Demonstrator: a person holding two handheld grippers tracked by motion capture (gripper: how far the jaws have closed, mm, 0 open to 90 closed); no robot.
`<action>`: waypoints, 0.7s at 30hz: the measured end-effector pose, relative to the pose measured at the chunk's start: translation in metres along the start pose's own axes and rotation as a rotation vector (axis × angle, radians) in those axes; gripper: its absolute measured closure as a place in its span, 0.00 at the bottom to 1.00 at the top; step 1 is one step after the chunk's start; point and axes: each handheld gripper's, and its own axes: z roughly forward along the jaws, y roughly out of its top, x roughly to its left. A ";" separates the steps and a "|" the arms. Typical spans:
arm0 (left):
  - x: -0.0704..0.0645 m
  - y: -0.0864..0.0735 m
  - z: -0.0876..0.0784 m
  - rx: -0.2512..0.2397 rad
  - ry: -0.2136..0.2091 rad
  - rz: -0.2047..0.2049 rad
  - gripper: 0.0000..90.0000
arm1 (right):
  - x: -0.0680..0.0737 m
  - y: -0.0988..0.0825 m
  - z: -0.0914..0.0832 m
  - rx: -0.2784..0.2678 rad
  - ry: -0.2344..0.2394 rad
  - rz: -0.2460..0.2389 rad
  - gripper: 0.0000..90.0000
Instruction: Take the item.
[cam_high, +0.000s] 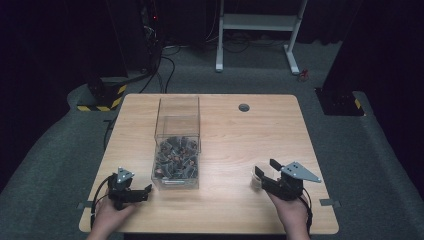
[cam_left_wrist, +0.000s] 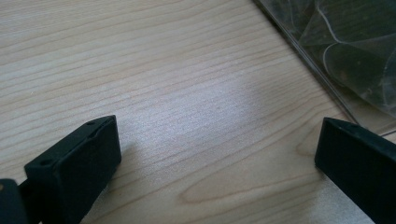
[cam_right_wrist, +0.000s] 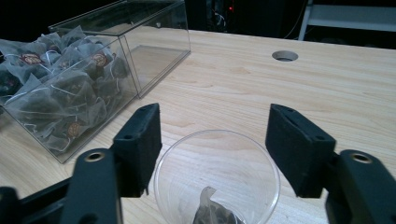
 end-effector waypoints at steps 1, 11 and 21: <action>0.000 0.000 0.000 0.000 0.000 0.000 0.01 | -0.001 0.000 0.000 -0.001 -0.001 0.000 0.38; 0.000 0.000 0.000 0.000 0.000 0.001 0.01 | -0.014 -0.001 -0.005 -0.012 -0.045 0.013 0.35; 0.000 0.000 0.000 -0.001 -0.003 -0.004 0.01 | -0.051 -0.010 -0.015 0.011 -0.156 0.044 0.37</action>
